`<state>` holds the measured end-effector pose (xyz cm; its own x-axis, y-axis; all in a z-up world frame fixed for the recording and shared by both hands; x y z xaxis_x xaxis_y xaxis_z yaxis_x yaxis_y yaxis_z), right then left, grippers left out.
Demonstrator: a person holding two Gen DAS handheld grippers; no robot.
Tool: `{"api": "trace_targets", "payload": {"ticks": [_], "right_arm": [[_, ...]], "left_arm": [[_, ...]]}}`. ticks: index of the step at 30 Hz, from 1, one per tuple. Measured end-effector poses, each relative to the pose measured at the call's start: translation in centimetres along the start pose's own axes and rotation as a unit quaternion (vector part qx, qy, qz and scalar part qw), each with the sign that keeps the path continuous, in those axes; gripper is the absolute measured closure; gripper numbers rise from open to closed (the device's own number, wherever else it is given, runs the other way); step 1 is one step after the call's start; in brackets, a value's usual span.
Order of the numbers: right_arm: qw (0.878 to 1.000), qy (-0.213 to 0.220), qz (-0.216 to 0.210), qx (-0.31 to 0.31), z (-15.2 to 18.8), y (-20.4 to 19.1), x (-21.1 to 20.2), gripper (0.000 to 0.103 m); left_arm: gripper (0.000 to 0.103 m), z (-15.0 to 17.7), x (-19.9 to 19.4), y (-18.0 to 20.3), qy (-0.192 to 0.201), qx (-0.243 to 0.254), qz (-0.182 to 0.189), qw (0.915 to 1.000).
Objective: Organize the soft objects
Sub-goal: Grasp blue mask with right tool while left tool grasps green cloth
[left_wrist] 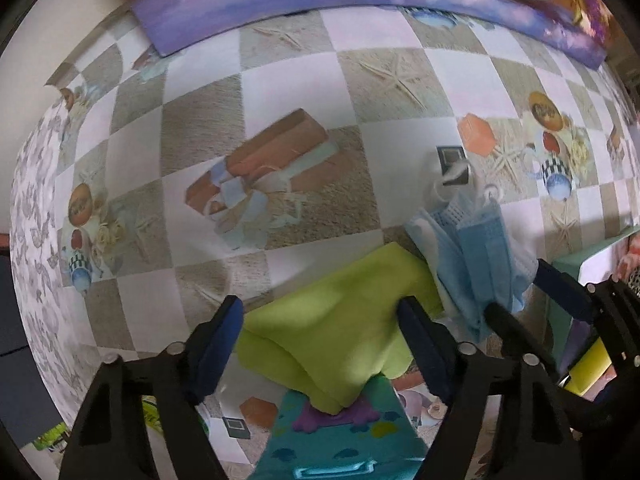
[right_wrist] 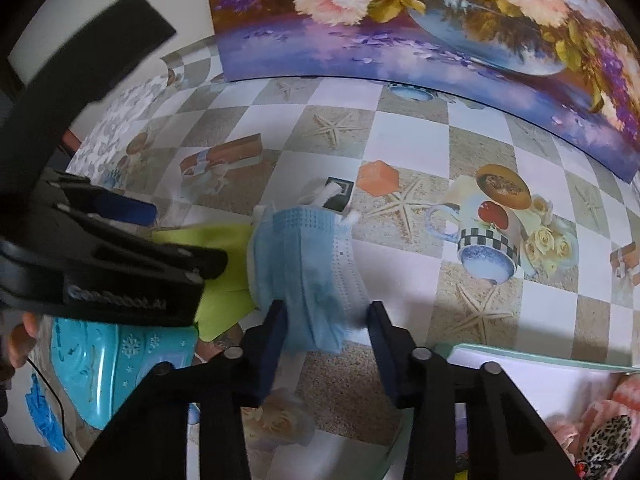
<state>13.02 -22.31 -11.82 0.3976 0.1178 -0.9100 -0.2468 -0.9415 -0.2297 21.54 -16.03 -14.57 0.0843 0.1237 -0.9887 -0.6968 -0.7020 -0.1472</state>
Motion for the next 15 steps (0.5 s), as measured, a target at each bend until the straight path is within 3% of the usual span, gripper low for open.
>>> {"api": "trace_targets", "payload": {"ticks": [4,8,15], "right_arm": [[1.0,0.001,-0.005,0.001,0.0,0.2,0.0,0.073],[1.0,0.002,-0.01,0.003,0.0,0.2,-0.1,0.074],[1.0,0.007,-0.013,-0.001,0.1,-0.1,-0.4,0.083]], "left_arm": [[0.039,-0.4,0.7,1.1,-0.007,0.013,-0.008,0.9999],[0.06,-0.8,0.6,2.3,-0.007,0.019,0.012,0.9997],[0.088,-0.5,0.3,3.4,0.011,0.017,0.024,0.9995]]}}
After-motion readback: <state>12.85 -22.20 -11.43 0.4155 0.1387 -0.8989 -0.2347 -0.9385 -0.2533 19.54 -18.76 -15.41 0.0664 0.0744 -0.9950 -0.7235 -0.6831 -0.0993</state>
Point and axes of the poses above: each gripper's, at about its wrist camera, not at the fingertips, and x roughly the way its jaws point, y to its right, z to its underside, the point moved 6 cm from there along x, roughly the way its jaws point, and after that the axes turned 6 degrees about -z, right-handed, at the moved point
